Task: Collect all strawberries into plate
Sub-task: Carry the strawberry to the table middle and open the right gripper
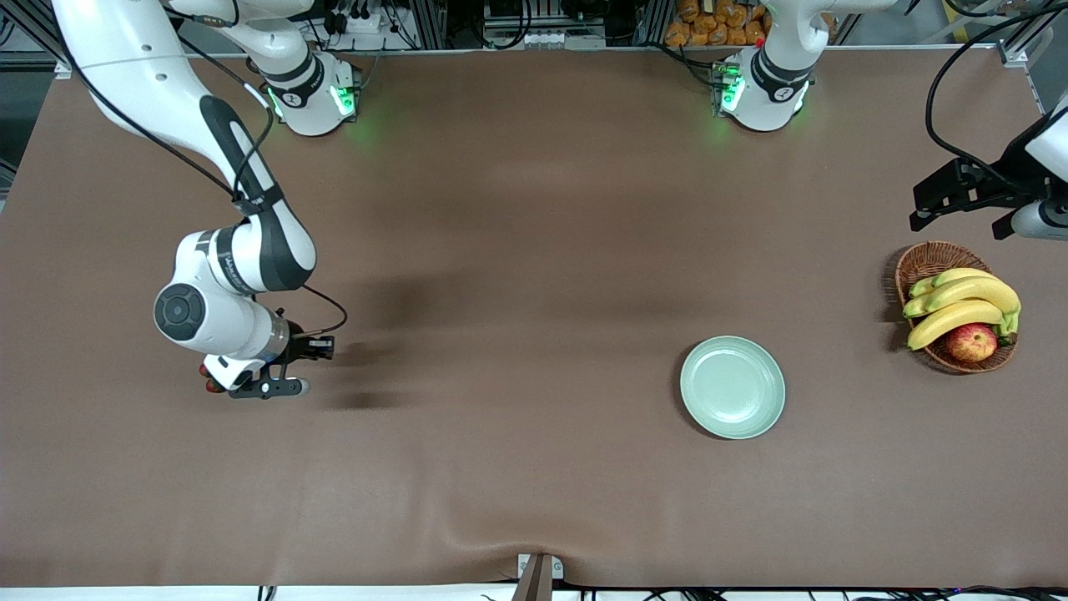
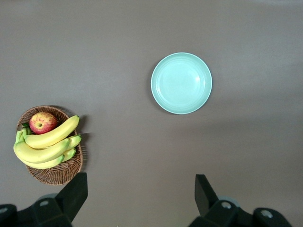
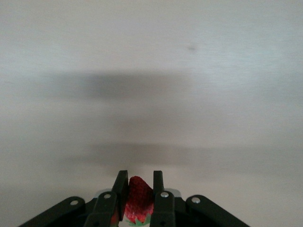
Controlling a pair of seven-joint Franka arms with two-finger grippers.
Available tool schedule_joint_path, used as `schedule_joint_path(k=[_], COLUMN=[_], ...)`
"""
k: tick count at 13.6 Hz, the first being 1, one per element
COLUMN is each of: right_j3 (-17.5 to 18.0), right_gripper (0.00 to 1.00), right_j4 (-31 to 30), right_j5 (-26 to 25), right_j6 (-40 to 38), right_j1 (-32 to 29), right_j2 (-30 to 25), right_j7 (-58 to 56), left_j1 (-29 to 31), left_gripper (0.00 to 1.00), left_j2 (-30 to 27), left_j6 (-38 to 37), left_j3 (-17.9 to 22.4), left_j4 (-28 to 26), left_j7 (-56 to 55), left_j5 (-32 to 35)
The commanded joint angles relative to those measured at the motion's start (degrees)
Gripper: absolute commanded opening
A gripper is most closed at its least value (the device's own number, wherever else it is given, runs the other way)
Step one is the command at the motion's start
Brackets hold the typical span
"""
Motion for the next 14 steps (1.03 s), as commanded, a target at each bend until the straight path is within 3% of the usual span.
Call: schedule_joint_path(k=[1,5,9,13,14], right_j3=[1.8,1.7,1.5,1.5,1.4], right_gripper=[0.00,0.00,0.00,0.02,0.28], right_j4=[0.9,2.9,6.3,9.3,9.3], right_j5=[6.2,11.5,11.9,12.0,12.2], right_j6=[-0.7,0.2,5.7,12.9,13.2], right_j1=[2.7,13.4,21.4,27.0,27.1], right_j2=[-1.1,0.7,5.4,11.1,11.1], right_j7=[0.4,8.8,19.5,22.4,22.4], left_j1=[0.2,0.2,0.2,0.3,0.1], left_gripper=[1.00,1.00,1.00,1.00,1.00], left_j2=[-0.3,-0.3,-0.2,-0.2,-0.2], left_j6=[-0.5,-0.5,-0.5,-0.5,-0.5], left_j3=[-0.3,-0.3,-0.3,-0.2,-0.2], left_j4=[-0.1,-0.2,-0.2,-0.2,0.1], left_j7=[-0.1,-0.1,-0.1,-0.2,-0.5], left_j5=[1.2,1.1,1.1,1.1,1.1])
